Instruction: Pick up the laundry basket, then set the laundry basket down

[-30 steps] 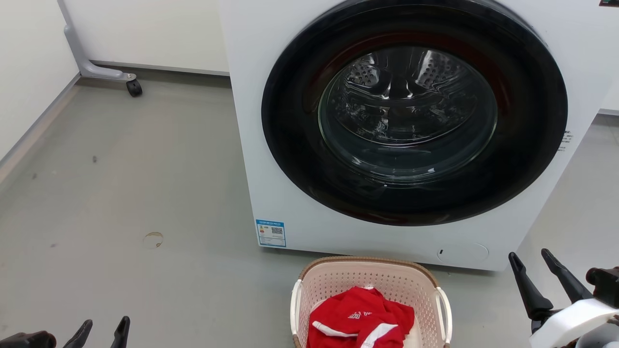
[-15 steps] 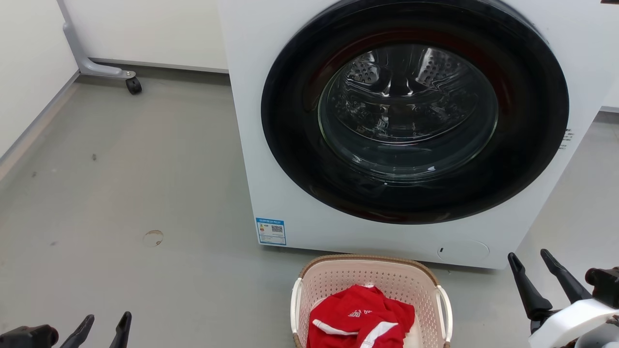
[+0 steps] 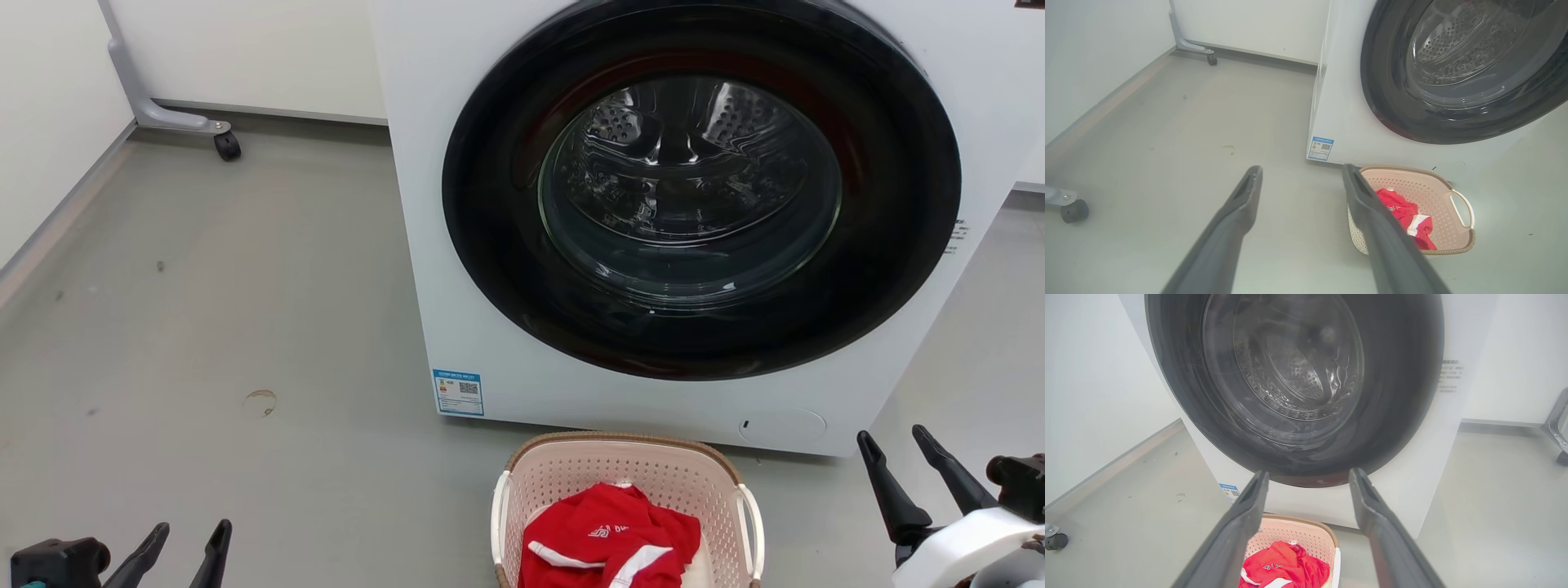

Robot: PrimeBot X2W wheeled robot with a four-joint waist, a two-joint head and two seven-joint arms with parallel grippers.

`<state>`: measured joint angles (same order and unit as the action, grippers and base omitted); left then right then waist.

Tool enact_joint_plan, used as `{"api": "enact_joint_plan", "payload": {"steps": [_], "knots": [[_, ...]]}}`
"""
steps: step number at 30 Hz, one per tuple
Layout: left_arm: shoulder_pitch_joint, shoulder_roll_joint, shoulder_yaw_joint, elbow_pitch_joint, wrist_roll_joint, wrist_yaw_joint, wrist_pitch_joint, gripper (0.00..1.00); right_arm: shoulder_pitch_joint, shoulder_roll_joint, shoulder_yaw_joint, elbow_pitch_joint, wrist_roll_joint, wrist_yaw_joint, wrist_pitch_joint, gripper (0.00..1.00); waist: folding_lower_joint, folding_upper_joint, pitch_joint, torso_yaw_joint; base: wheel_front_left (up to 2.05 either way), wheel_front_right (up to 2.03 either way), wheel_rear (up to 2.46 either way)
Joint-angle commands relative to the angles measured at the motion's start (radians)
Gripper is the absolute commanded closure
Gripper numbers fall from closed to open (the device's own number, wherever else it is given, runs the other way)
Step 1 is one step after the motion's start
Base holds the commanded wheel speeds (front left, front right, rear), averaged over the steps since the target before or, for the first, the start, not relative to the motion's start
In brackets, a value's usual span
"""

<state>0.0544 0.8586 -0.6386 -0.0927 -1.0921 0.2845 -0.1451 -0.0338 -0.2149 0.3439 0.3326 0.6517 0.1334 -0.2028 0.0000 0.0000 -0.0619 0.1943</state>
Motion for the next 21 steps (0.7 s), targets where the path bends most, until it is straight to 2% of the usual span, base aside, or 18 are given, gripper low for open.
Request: {"api": "enact_joint_plan", "payload": {"steps": [1, 13, 14, 21], "knots": [[-0.074, 0.038, 0.039, -0.011, 0.008, -0.006, 0.0, 0.0, -0.03, -0.028, 0.015, -0.017, -0.007, -0.003, -0.006, 0.0, 0.0, 0.0, -0.003, 0.0, 0.0, 0.0, 0.0], [-0.094, 0.051, 0.016, -0.019, 0.03, -0.015, 0.032, 0.0, -0.031, -0.03, 0.026, -0.013, -0.001, -0.003, -0.012, 0.0, 0.0, 0.0, -0.011, 0.002, 0.0, 0.0, 0.0], [-0.022, 0.008, -0.029, 0.0, 0.021, -0.013, 0.039, 1.0, 0.0, 0.0, 0.013, 0.006, 0.0, 0.0, 0.0, 1.0, 0.0, 0.0, -0.011, 0.002, 0.0, 0.0, 0.0], [0.04, -0.125, -0.093, 0.059, 0.017, -0.013, 0.046, 1.0, 0.069, 0.09, 0.045, 0.069, 0.002, 0.001, 0.001, 1.0, 0.0, 0.0, -0.011, 0.002, 0.0, 0.0, 0.0]]}}
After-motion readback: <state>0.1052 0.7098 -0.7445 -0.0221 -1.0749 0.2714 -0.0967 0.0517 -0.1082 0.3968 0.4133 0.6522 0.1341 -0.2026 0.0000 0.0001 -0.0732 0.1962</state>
